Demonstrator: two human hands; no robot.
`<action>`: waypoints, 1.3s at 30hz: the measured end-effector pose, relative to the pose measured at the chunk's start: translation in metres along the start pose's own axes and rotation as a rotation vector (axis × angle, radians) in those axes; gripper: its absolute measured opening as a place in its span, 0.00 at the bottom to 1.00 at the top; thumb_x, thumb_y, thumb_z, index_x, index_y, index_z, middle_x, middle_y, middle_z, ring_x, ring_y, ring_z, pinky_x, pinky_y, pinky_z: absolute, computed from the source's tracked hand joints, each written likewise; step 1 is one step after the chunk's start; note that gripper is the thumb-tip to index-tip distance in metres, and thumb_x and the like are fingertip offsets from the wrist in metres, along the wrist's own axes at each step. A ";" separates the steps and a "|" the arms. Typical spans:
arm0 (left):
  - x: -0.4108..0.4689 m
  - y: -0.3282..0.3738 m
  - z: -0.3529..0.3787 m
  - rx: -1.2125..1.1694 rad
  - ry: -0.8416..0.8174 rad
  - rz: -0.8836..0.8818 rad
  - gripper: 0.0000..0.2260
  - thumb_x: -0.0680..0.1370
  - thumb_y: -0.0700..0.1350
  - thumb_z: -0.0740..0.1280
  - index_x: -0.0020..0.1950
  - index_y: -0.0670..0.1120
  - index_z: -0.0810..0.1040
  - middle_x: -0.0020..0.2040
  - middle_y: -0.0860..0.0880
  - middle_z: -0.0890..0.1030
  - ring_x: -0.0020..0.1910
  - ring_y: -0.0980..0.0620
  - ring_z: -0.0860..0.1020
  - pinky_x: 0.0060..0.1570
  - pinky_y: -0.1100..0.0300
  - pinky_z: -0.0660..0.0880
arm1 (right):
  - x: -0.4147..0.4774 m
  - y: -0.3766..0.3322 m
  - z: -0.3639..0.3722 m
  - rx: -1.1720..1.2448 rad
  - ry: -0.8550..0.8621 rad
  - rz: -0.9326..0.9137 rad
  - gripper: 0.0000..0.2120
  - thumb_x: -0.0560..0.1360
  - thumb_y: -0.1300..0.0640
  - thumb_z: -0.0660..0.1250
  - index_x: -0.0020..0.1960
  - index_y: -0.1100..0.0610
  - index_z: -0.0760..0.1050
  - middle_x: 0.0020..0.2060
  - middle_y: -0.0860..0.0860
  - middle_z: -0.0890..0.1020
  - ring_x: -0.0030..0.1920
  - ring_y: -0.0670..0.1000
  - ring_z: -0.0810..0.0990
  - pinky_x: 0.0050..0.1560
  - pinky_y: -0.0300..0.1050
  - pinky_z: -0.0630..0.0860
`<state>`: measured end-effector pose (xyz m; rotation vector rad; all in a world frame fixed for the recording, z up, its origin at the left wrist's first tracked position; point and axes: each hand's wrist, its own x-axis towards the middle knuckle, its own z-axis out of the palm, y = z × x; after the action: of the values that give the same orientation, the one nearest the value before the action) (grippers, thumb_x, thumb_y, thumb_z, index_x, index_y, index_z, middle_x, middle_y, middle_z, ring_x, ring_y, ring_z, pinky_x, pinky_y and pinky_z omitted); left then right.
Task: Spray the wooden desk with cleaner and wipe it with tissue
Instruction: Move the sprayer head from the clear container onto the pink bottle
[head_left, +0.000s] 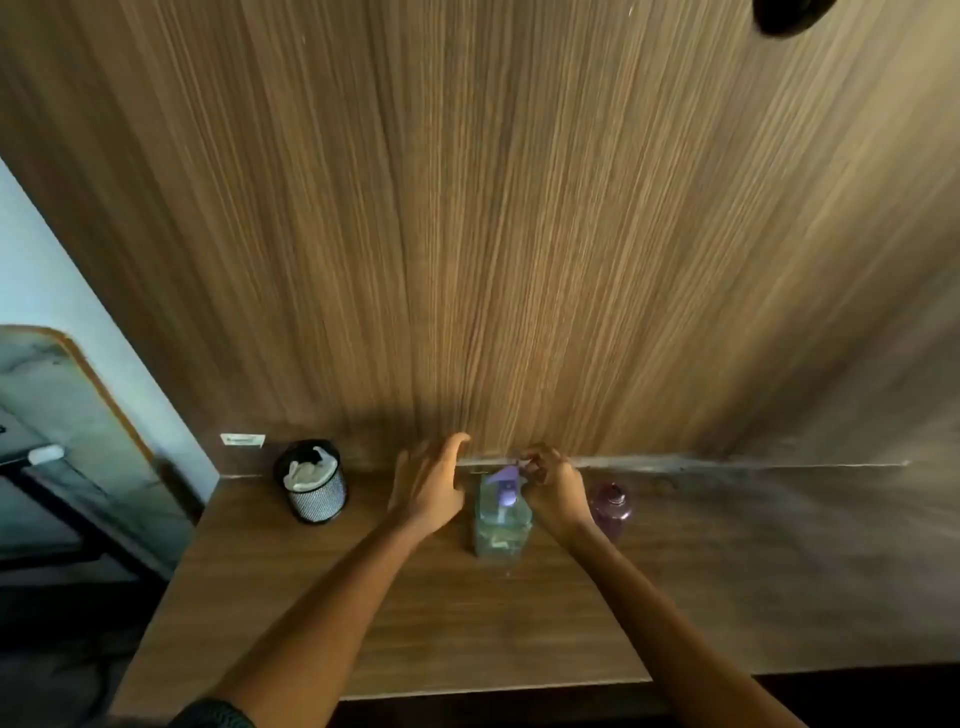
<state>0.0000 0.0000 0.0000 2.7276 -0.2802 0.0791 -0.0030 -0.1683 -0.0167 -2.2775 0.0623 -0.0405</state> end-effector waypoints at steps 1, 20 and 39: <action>-0.003 -0.002 0.007 -0.049 -0.089 -0.064 0.30 0.72 0.41 0.66 0.72 0.50 0.60 0.69 0.46 0.69 0.70 0.46 0.65 0.67 0.50 0.61 | -0.001 0.004 0.006 0.025 -0.016 0.025 0.15 0.70 0.69 0.65 0.56 0.59 0.75 0.52 0.57 0.80 0.52 0.54 0.78 0.46 0.39 0.71; -0.011 0.030 0.047 -0.066 -0.145 -0.255 0.18 0.77 0.51 0.62 0.64 0.45 0.72 0.61 0.44 0.78 0.61 0.45 0.76 0.56 0.54 0.72 | -0.010 0.015 0.040 0.078 0.143 0.119 0.12 0.69 0.57 0.73 0.50 0.58 0.75 0.47 0.51 0.80 0.47 0.51 0.80 0.46 0.50 0.79; -0.003 0.021 0.075 0.023 -0.127 -0.311 0.09 0.76 0.46 0.63 0.56 0.49 0.74 0.57 0.47 0.79 0.61 0.46 0.75 0.64 0.49 0.66 | -0.014 0.024 0.047 0.609 0.089 0.172 0.18 0.66 0.67 0.74 0.49 0.55 0.70 0.43 0.49 0.78 0.46 0.50 0.80 0.44 0.44 0.81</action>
<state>-0.0059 -0.0484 -0.0614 2.7674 0.1133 -0.1785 -0.0152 -0.1478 -0.0655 -1.6549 0.2572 -0.0613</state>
